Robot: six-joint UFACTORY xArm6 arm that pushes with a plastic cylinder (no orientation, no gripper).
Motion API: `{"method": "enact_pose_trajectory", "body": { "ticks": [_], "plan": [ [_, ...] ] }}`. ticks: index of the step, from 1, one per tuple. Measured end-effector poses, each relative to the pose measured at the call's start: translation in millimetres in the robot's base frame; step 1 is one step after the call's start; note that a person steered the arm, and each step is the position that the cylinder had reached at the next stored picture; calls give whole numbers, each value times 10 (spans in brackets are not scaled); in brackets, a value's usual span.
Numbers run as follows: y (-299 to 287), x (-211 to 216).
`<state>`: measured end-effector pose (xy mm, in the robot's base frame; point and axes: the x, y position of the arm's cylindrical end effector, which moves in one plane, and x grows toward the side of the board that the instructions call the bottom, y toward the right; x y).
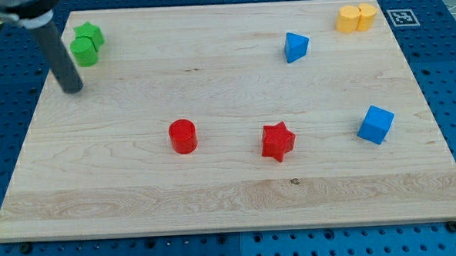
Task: Push the red circle to the red star
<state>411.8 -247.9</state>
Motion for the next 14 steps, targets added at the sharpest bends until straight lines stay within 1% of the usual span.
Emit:
{"method": "enact_pose_trajectory", "body": {
  "ticks": [1,2,3,4,5,6,8,9,10,11,12,13,14],
  "plan": [
    [0,313],
    [0,508],
    [0,559],
    [454,523],
    [551,512],
    [853,769],
    [1196,865],
    [1598,877],
    [1628,877],
    [1982,989],
    [1992,990],
    [2345,1040],
    [2383,1039]
  ]
}}
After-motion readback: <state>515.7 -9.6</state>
